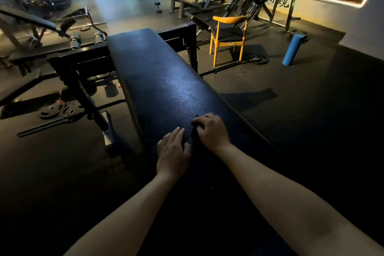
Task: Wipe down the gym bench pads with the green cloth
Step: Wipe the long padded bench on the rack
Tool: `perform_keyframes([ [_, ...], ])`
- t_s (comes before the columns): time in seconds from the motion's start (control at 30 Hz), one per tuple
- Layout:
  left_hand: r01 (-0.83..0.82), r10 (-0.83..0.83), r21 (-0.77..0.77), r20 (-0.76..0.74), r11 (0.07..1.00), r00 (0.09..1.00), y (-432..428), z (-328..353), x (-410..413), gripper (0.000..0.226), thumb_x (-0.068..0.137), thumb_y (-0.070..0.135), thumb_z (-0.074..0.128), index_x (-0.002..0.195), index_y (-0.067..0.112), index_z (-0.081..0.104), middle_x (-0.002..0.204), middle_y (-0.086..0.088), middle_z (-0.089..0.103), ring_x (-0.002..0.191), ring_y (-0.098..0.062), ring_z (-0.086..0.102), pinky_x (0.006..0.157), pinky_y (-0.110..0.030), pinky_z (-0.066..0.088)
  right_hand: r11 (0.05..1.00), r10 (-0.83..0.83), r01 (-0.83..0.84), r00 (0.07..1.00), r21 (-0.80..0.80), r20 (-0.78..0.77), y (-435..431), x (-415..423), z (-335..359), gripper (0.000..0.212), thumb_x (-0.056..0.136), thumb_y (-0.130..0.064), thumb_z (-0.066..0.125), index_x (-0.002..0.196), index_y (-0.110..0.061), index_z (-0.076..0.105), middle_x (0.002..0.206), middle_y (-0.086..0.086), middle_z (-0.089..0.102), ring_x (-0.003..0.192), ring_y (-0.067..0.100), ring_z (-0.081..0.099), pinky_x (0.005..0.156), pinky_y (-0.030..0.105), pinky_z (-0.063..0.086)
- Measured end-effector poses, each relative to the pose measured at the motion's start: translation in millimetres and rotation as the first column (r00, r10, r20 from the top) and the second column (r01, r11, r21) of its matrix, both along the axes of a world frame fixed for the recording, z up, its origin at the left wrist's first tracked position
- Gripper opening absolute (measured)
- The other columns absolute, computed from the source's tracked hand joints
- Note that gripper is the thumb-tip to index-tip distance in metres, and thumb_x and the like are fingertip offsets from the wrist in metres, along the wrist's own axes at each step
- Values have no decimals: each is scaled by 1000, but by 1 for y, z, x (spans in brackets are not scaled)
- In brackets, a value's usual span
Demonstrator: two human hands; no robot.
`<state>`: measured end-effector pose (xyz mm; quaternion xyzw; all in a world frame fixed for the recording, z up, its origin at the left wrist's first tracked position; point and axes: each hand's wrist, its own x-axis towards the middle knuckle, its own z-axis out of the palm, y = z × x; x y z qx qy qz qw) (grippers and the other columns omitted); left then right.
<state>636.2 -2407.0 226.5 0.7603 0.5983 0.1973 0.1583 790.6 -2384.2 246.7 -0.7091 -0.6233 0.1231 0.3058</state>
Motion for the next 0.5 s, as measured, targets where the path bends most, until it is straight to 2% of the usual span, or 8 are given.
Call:
perform_keyframes([
  [0.07,-14,13,6,168,1000,986,-1,1,-5,60,88,34,42,145,16,51,154,-2,45,142,-20,35,118,-32,20,980,-200,199,979,19,41,4,15,1,29,87,-14,55,107,-24,74,113,11,61,104,36,51,91,36,42],
  [0.13,-23,23,-5,306,1000,952,-3,4,-14,52,90,20,52,141,11,55,150,-7,48,140,-22,37,117,-25,19,950,-303,306,951,-66,59,7,19,-2,31,90,-14,51,111,-25,71,122,10,56,110,36,46,97,36,38],
  [0.17,-34,31,4,314,999,949,-2,4,-22,52,89,19,53,140,10,56,150,-8,48,140,-22,37,118,-24,19,944,-303,309,950,-116,69,7,15,-5,32,90,-14,49,111,-25,70,123,10,54,110,35,45,99,36,37],
  [0.23,-90,80,33,229,995,970,1,4,-40,59,84,28,48,142,13,55,151,-7,46,140,-23,34,119,-34,21,946,-275,286,957,-149,90,7,0,-9,30,90,-15,48,110,-23,69,122,10,54,108,35,45,100,38,38],
  [0.33,-205,217,-100,130,974,967,7,-3,-72,63,93,41,50,152,22,38,162,-7,24,146,-26,14,121,-48,17,968,-222,224,975,-111,34,9,-34,-11,24,92,-17,49,104,-21,70,116,10,57,105,35,48,95,34,37],
  [0.4,-233,256,-189,111,954,960,8,-9,-87,71,95,48,54,156,24,27,165,-7,14,148,-27,8,121,-50,16,987,-136,138,990,-76,34,7,-63,-11,21,93,-18,51,101,-21,70,111,8,60,103,34,50,91,33,36],
  [0.5,-197,226,-200,137,960,964,6,-17,-93,75,97,51,51,159,22,19,165,-6,15,147,-29,13,121,-46,17,999,-32,33,999,-35,8,4,-103,-12,19,92,-19,53,97,-23,71,107,6,64,99,33,53,87,33,38],
])
